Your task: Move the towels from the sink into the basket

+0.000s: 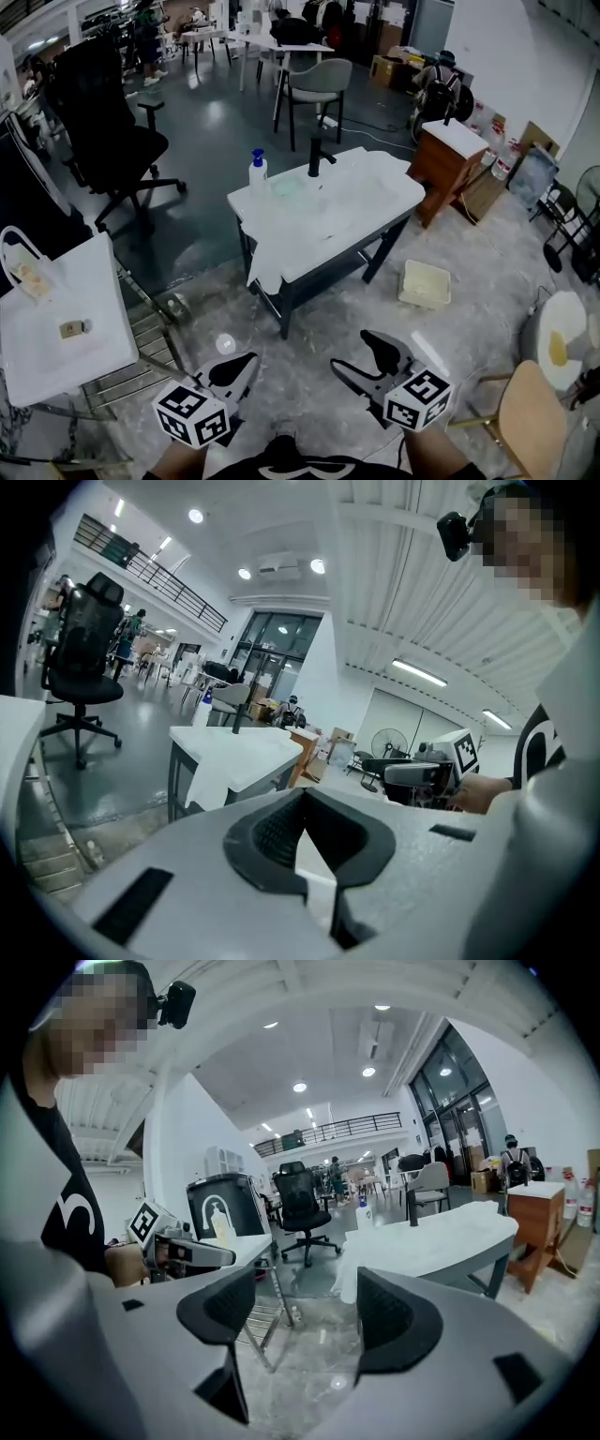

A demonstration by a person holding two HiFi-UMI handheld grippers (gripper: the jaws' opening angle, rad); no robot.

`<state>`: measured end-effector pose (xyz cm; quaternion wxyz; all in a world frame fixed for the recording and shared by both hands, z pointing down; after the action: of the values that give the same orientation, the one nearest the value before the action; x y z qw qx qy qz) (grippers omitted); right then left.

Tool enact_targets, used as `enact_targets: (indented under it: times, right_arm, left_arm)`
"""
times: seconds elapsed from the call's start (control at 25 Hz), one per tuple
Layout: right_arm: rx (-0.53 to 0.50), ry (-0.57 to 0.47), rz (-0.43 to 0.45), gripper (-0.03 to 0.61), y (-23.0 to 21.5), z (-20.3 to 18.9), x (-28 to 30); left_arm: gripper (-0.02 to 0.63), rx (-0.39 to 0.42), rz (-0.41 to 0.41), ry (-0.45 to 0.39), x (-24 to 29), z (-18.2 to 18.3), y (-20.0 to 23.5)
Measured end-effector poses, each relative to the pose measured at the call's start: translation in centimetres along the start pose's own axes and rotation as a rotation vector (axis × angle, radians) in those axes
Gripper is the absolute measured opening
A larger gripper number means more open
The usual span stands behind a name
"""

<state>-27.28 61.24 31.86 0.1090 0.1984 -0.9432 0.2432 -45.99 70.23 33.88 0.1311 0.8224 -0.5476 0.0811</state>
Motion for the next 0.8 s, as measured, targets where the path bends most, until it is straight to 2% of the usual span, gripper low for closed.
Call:
enact_targets:
  times: [0.28,0.48,0.8]
  right_arm:
    - [-0.007,0.027,0.012,0.319,-2.4,1.8,5.5]
    - [-0.011,0.053,0.035,0.319,-5.3,3.3,10.2]
    - [-0.028,0.098,0.053,0.319,-12.5,8.3,18.4]
  left_arm:
    - [0.007,0.005,-0.010,0.034,3.2,0.5,4.0]
    - [0.008,-0.014,0.036,0.019,5.1,1.3,7.7]
    - [0.007,-0.051,0.110,0.047,10.5,4.0,14.4]
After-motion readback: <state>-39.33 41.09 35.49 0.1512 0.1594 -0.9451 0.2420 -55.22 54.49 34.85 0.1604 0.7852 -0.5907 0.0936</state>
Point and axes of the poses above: the fingertips, and each gripper's own axes: x forward along the fingers, y to its left, z out of its top, the point moved 4 cm from there along -x, backward along the fingers, and after that the axes turned 15 degrees about x, right-handed, at the moved point
